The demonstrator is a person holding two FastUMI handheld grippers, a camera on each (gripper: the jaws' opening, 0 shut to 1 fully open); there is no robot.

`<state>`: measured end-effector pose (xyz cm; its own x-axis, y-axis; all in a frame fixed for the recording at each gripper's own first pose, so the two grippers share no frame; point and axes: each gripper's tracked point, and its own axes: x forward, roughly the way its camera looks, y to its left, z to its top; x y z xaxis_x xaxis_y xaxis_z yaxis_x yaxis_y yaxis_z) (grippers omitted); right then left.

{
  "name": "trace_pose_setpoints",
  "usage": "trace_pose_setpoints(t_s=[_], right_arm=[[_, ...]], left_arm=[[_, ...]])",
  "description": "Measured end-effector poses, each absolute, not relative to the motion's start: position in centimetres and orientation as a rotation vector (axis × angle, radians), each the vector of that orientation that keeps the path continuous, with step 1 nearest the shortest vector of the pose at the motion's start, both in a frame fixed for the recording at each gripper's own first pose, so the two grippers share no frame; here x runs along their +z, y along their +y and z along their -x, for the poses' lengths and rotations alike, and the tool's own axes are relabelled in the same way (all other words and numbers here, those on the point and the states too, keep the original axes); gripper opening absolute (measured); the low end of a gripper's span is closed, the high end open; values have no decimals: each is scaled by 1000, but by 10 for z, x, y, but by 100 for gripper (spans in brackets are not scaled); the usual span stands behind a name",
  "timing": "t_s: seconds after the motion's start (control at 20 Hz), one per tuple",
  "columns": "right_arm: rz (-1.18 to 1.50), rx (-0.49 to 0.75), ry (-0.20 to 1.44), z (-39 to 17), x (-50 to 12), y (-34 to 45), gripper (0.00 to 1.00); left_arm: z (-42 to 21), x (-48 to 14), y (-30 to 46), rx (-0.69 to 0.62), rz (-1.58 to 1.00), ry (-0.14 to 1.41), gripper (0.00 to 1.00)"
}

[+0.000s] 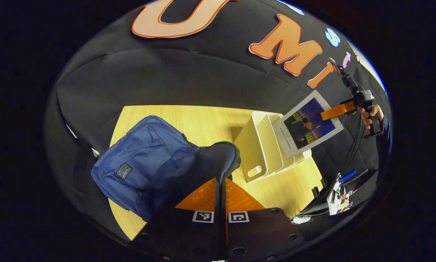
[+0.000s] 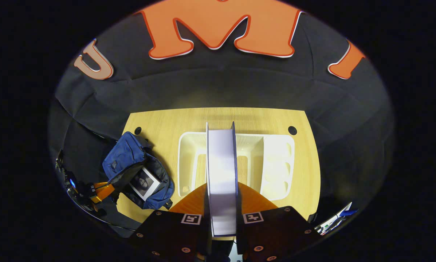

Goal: Open the schoolbag, grab two books from the bookshelf and put them into the schoolbag.

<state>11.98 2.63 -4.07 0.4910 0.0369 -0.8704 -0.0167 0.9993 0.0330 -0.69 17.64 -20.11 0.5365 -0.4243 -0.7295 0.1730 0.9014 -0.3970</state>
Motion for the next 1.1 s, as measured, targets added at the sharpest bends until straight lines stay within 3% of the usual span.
trace_pose_setpoints(t_s=[0.3, 1.1], right_arm=[[-32, 49, 979, -94, -11, 26, 27], [-229, 279, 1003, -41, -57, 124, 27]], left_arm=[[4, -200, 174, -359, 284, 938, 1], [4, -198, 177, -324, 267, 936, 0]])
